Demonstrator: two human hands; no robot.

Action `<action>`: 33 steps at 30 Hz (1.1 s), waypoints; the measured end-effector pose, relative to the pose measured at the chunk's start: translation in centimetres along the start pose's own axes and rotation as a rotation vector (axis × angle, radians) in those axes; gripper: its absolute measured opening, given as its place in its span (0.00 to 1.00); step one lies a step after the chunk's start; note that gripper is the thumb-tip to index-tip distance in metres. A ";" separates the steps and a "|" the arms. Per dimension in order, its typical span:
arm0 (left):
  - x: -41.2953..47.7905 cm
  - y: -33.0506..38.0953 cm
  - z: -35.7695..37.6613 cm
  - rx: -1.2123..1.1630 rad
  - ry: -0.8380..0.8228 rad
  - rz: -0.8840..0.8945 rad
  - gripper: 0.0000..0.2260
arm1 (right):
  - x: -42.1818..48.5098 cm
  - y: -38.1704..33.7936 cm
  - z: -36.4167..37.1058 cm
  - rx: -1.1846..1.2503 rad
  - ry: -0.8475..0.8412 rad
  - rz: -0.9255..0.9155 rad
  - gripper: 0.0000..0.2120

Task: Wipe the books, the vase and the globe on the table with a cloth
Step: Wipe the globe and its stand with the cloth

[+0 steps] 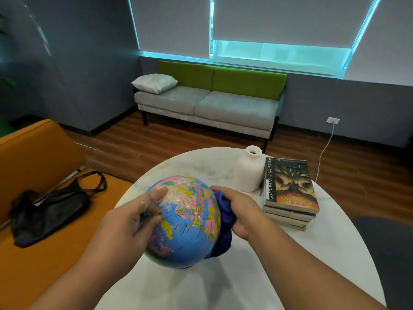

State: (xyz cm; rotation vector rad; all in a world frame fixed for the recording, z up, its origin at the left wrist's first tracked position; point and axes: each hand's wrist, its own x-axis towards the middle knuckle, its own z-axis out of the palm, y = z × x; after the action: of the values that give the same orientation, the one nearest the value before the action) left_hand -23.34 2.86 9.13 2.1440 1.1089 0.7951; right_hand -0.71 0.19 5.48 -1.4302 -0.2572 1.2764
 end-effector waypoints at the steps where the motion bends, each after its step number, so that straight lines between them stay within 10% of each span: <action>1: 0.0 0.0 -0.1 0.009 -0.006 0.005 0.19 | 0.0 -0.1 0.0 0.058 -0.025 0.072 0.07; 5: 0.1 0.2 0.2 0.034 -0.005 0.032 0.21 | -1.2 1.0 0.1 0.068 0.021 -0.034 0.10; 12: -0.2 0.5 0.7 0.077 0.088 -0.009 0.15 | -5.8 5.0 -0.4 -0.214 0.058 -0.759 0.19; 20: 0.1 -1.0 0.6 0.115 0.019 -0.031 0.12 | -2.1 2.1 -0.4 0.052 0.022 0.012 0.10; 28: 0.2 -1.3 0.6 0.074 0.024 -0.039 0.11 | -3.8 0.3 0.5 -0.547 -0.110 -0.645 0.20; 33: 0.2 -0.6 0.7 0.082 0.031 -0.057 0.11 | -1.5 0.2 -0.1 -0.485 -0.026 -0.399 0.20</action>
State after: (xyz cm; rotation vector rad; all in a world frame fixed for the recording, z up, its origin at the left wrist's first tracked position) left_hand -23.05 3.17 8.30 2.1636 1.2330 0.7718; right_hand -1.32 -1.10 6.12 -1.6588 -0.8719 0.9354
